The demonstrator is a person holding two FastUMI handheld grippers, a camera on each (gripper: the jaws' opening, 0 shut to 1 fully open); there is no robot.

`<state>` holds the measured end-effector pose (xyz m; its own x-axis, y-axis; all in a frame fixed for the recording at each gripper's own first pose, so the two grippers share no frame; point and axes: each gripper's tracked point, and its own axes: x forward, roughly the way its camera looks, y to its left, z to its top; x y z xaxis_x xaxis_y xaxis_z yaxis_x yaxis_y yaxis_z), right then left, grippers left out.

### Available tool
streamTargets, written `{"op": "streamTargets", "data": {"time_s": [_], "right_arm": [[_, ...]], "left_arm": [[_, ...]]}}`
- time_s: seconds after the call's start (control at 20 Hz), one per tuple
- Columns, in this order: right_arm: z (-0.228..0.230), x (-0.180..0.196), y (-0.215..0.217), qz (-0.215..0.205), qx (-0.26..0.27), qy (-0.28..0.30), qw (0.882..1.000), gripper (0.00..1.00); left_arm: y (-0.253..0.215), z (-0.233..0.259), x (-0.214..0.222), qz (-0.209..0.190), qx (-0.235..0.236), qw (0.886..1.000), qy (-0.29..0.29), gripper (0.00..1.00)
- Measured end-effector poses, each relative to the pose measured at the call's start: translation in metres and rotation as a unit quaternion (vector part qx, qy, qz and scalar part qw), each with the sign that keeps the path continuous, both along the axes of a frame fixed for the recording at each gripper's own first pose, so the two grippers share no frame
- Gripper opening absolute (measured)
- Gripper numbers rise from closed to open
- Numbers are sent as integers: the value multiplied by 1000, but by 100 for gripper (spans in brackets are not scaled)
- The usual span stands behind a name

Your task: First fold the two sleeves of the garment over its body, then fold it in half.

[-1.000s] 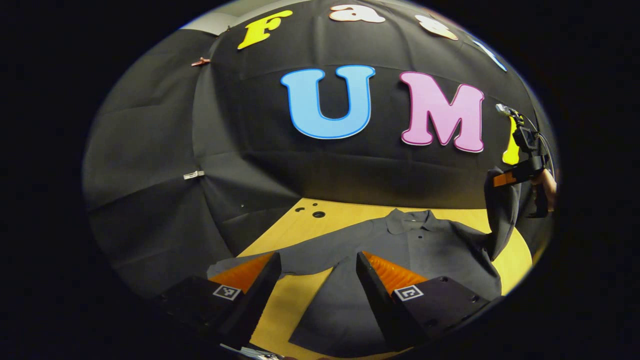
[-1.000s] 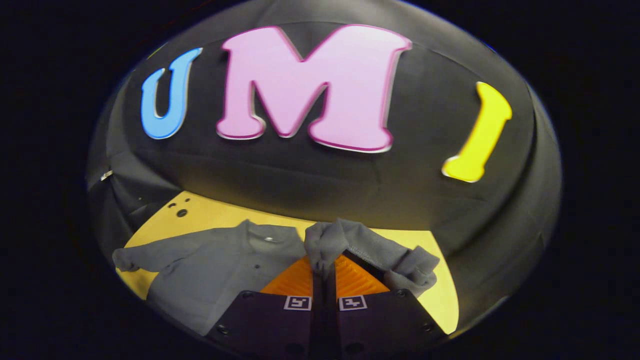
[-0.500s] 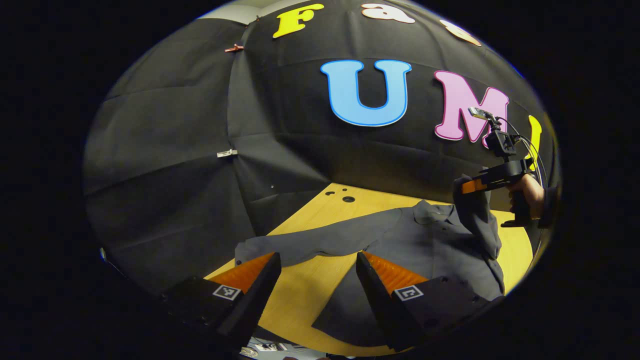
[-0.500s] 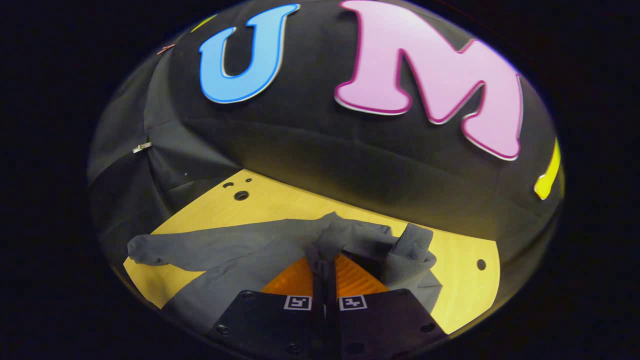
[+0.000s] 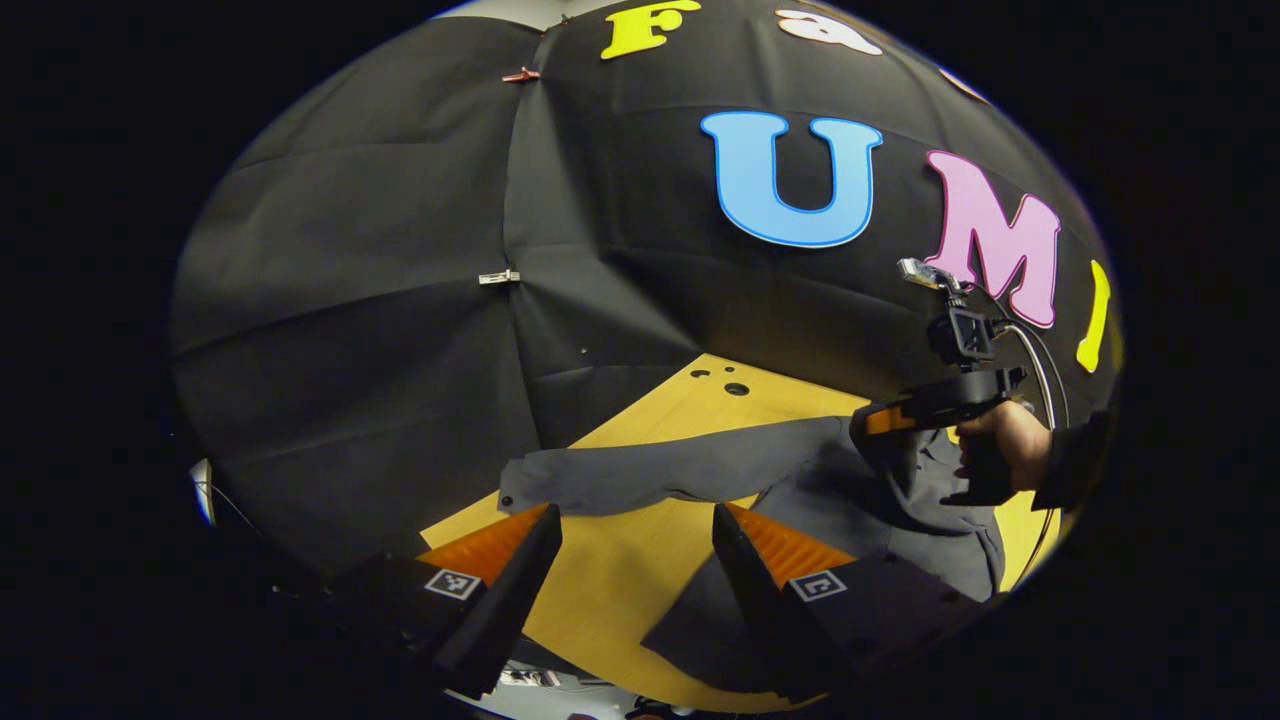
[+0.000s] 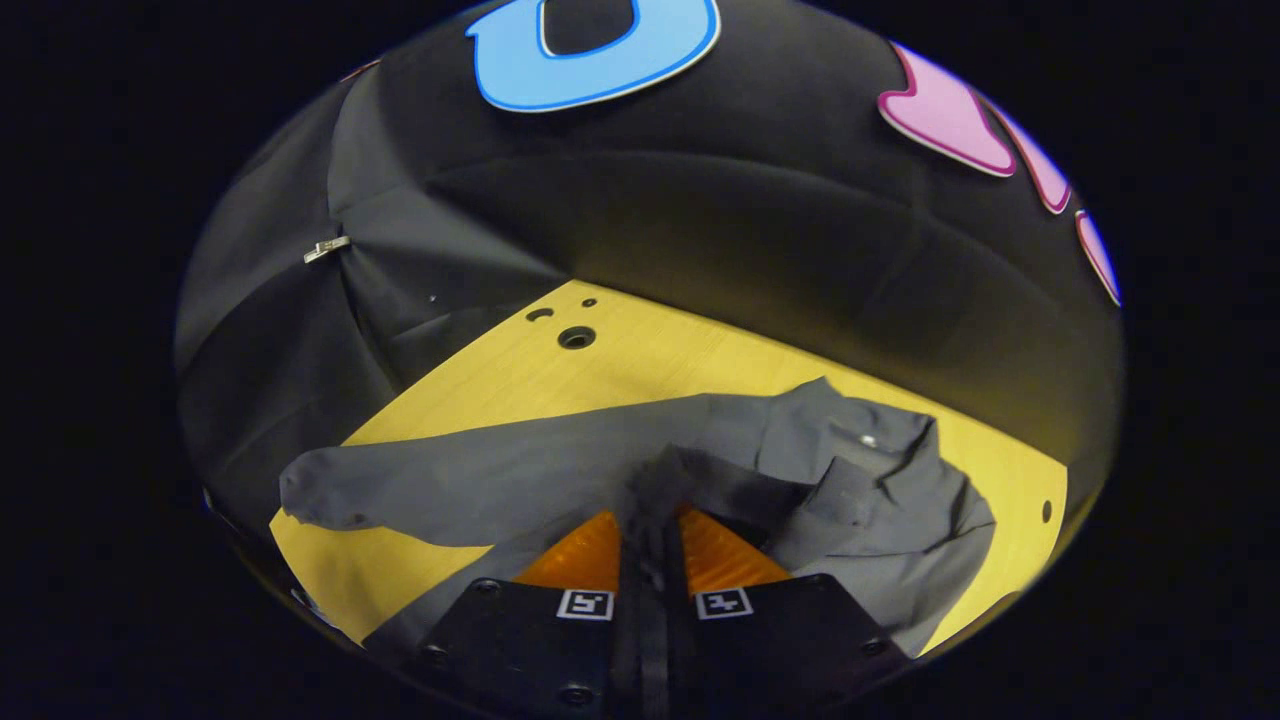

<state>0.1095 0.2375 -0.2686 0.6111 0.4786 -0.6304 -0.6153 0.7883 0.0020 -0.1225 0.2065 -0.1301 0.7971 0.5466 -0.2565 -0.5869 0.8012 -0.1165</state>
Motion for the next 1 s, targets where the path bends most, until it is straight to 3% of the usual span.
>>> {"op": "streamTargets", "data": {"time_s": [0.1,0.2,0.25,0.4,0.45,0.5,0.55,0.75,0.8,1.0], "right_arm": [[-6,-8,11,9,11,18,1000,36],[-3,-15,13,16,16,22,1000,63],[-2,-17,11,19,15,20,1000,63],[8,-27,-7,12,22,16,1000,84],[12,-31,-14,4,26,18,999,100],[14,-35,-25,-5,29,18,999,100],[16,-36,-38,-20,30,18,999,100],[24,-47,-93,-62,26,17,998,99],[27,-50,-107,-74,27,16,997,99],[40,-64,-163,-128,41,13,991,99]], "left_arm": [[3,-1,-3,5,0,1000,3,100],[10,-4,-4,10,-4,1000,4,96],[14,-6,-3,14,-8,1000,3,96],[35,-11,-2,27,-12,1000,0,96],[46,-16,1,35,-13,999,2,96],[58,-19,2,43,-15,999,1,100],[70,-22,3,50,-18,999,1,96],[119,-42,15,76,-29,997,10,96],[130,-49,20,80,-36,996,12,100],[175,-86,38,104,-65,992,34,96]]}}
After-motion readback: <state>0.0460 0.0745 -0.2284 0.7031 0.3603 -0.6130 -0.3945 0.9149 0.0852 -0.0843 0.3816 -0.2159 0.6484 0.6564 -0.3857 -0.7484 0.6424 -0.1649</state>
